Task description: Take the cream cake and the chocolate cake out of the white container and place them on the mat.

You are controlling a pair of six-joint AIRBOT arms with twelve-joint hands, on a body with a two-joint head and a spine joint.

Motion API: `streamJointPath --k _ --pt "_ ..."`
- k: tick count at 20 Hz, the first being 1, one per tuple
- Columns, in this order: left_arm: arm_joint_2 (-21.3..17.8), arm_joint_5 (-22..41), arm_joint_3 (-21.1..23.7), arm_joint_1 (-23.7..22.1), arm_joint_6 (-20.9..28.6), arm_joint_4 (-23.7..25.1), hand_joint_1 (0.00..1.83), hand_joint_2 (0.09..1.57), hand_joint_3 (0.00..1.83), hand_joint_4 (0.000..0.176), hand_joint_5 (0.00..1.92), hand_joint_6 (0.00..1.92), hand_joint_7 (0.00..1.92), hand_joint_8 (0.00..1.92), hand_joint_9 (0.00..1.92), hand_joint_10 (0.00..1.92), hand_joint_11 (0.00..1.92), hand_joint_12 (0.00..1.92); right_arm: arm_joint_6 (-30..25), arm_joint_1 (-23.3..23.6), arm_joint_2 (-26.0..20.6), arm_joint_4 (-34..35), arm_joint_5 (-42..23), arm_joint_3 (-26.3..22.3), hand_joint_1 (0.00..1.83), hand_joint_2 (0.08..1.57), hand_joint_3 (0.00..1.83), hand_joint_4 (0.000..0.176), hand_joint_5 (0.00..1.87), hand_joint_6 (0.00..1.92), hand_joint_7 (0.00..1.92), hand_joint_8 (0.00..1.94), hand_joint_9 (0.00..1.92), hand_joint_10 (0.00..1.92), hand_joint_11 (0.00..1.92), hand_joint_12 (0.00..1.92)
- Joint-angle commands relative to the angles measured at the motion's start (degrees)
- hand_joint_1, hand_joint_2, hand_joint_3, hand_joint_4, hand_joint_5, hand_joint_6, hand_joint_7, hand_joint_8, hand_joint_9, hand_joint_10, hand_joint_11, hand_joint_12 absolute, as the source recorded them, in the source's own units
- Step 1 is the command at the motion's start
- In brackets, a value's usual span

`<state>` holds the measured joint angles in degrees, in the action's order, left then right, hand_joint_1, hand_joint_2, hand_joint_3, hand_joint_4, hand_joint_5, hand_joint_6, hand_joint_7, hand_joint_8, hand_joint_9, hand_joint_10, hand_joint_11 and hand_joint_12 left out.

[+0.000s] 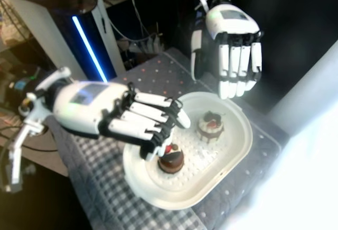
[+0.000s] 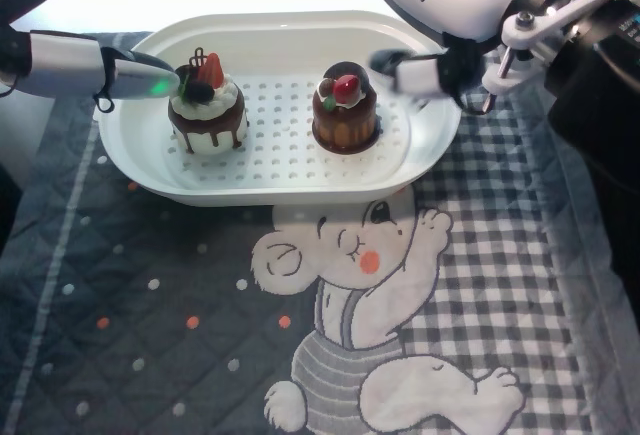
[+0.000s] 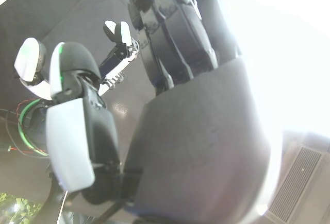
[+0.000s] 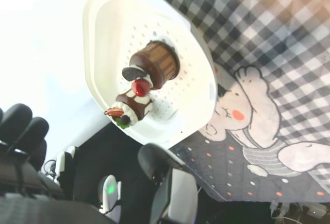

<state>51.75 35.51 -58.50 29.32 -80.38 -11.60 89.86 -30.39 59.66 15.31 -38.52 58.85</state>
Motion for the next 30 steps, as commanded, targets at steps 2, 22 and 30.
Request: streamJointPath --k 2,22,30 --pt "0.4 6.0 -0.2 -1.1 0.0 0.8 0.76 0.92 0.00 0.025 0.38 0.01 0.36 0.00 0.35 0.05 0.00 1.03 0.1 1.0 -0.1 -1.2 -6.9 0.2 1.08 0.95 0.01 0.000 0.62 0.06 0.59 0.04 0.64 0.81 0.54 1.56" --pt "12.4 -12.9 -13.1 -2.6 0.0 -2.5 0.85 0.87 0.00 0.000 0.32 0.01 0.32 0.01 0.38 0.02 0.00 1.27 0.1 1.0 10.8 6.8 5.9 11.9 0.86 0.86 0.00 0.000 0.45 0.00 0.49 0.00 0.49 0.04 0.03 1.19" --pt "15.0 -15.0 -16.5 -1.8 0.0 -4.8 0.97 0.90 0.01 0.000 0.34 0.01 0.37 0.01 0.42 0.03 0.00 1.30 0.1 1.0 13.3 8.5 9.0 14.9 0.90 0.85 0.00 0.000 0.51 0.01 0.59 0.02 0.61 0.04 0.14 1.19"
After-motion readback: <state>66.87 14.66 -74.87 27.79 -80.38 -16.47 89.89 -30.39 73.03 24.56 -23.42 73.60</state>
